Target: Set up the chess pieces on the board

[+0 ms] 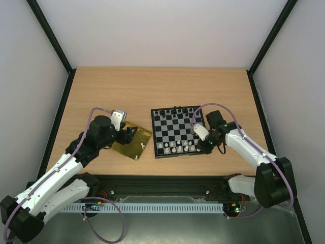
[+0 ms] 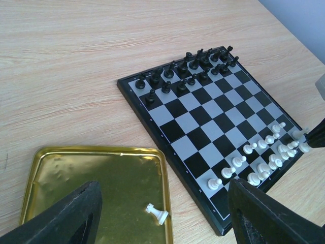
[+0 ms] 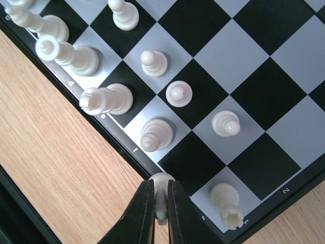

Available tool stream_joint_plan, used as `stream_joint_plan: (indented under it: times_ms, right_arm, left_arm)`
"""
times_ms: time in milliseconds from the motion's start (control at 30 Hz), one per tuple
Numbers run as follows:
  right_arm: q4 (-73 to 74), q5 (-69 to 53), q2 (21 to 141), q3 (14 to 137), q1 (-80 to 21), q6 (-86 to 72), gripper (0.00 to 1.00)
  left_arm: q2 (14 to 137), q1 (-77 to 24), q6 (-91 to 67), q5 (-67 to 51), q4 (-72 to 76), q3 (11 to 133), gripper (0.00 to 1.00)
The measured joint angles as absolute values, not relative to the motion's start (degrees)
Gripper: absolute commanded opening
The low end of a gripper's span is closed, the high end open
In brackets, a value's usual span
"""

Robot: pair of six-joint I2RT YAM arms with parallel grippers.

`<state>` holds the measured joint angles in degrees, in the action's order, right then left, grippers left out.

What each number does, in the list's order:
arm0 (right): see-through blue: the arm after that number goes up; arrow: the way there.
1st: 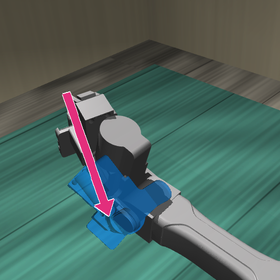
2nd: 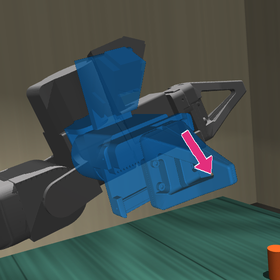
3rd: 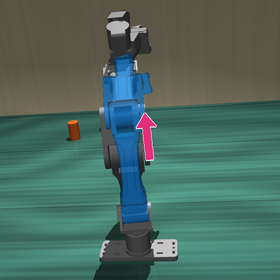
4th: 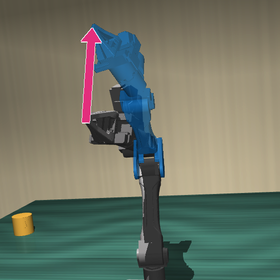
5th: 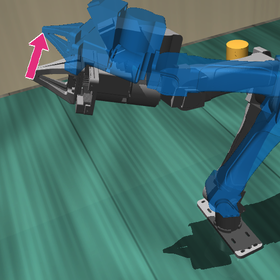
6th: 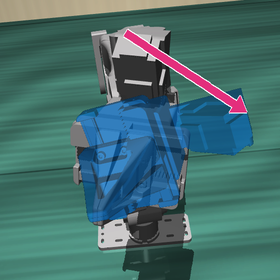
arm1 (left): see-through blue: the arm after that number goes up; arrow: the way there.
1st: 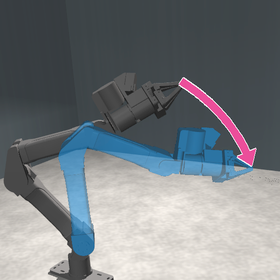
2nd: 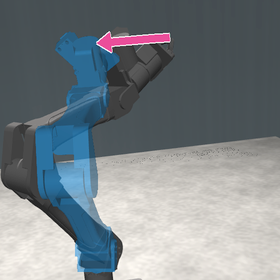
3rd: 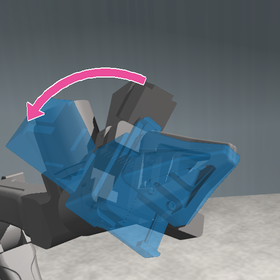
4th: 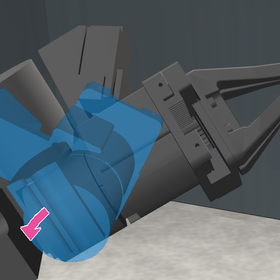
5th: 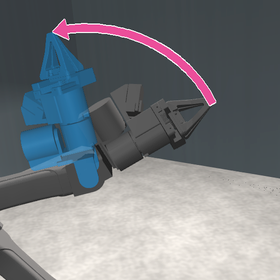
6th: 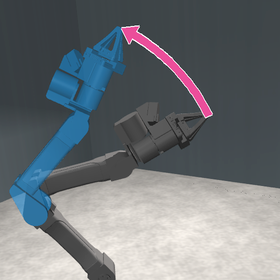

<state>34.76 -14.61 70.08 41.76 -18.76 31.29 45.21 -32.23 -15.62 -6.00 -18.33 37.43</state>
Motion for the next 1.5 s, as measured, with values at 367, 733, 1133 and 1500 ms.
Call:
stream_joint_plan:
  times_ms: [367,733,1133,1500]
  right_arm:
    - [31.14,-12.27,71.75,41.19,-19.16,30.76,0.04]
    - [28.23,-11.44,74.3,40.45,-19.16,30.57,0.11]
    - [31.79,-9.98,72.05,43.46,-19.16,29.95,0.26]
    - [33.28,-17.17,60.01,48.42,-19.16,22.83,0.3]
  left_arm:
    - [45.82,-32.23,-15.62,-6.0,-18.33,37.43,0.7]
    - [45.91,-32.23,-15.62,-6.02,-18.33,37.43,0.7]
    - [46.87,-32.23,-15.7,-6.22,-18.33,37.43,0.69]
    - [61.54,-32.42,-30.52,-3.09,-26.15,40.71,0.51]
